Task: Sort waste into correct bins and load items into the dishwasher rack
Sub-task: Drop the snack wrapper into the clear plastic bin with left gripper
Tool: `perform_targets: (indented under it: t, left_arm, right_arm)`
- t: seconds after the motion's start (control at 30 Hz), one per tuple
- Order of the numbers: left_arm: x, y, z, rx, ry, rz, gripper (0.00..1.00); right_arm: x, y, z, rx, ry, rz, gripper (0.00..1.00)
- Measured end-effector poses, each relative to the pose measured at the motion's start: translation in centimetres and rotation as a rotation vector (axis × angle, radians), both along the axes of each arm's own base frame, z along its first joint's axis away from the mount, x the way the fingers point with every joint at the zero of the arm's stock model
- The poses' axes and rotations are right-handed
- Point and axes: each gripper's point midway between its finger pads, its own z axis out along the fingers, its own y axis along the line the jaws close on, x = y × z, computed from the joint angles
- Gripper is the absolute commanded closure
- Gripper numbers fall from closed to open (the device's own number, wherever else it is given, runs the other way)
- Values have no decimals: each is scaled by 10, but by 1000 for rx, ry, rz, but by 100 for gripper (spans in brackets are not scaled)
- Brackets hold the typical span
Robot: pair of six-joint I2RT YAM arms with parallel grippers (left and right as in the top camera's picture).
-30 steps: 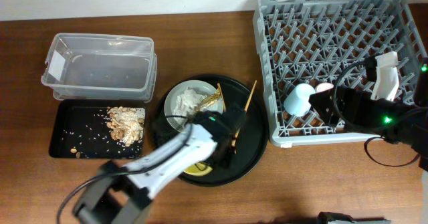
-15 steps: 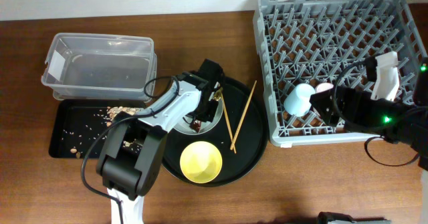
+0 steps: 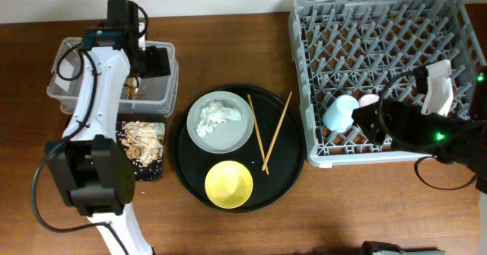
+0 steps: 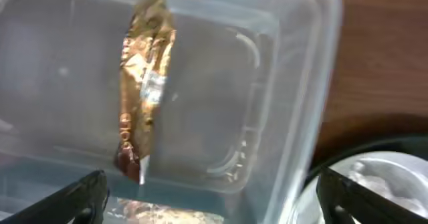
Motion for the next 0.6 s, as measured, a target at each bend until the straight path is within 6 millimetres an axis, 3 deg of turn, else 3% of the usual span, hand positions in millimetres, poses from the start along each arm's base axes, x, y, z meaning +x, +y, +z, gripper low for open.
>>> perform_targets:
  t: [0.07, 0.1, 0.13, 0.17, 0.2, 0.23, 0.27, 0.3, 0.33, 0.4, 0.47, 0.53, 0.6]
  left_arm:
    - [-16, -26, 8, -52, 61, -70, 17]
    - [-41, -56, 3, -79, 154, -138, 17]
    - [-45, -84, 0, -88, 158, -199, 17]
    - [-51, -112, -13, -71, 156, -265, 17]
    - [-69, -143, -45, -32, 192, -345, 17]
    - [-79, -161, -76, -10, 187, -394, 20]
    - [-87, -163, -95, 4, 204, -405, 24]
    - [-90, -162, -116, 11, 187, -410, 49]
    - [-96, -158, -128, 25, 203, -410, 96]
    - [-94, -157, -130, 26, 190, -409, 100]
    - [-109, -152, -120, 35, 276, -414, 100]
    - [-81, -162, -54, 4, 193, -408, 100]
    - [-44, -151, 26, -33, 1, -360, 100]
  right_arm:
    - [0, 0, 0, 1, -1, 0, 11]
    - [0, 0, 0, 1, 2, 0, 11]
    - [0, 0, 0, 1, 3, -1, 10]
    - [0, 0, 0, 1, 2, 0, 11]
    - [0, 0, 0, 1, 3, 0, 11]
    - [-1, 0, -1, 2, 6, -1, 11]
    - [-1, 0, -1, 1, 6, 0, 11]
    - [-1, 0, -1, 2, 8, 0, 11]
    - [-1, 0, -1, 2, 8, 0, 11]
    - [-2, 0, -2, 2, 13, 0, 11]
    - [-2, 0, -2, 3, 14, -1, 11]
    - [-2, 0, -2, 3, 16, 0, 11]
    - [-2, 0, -3, 3, 17, 0, 11]
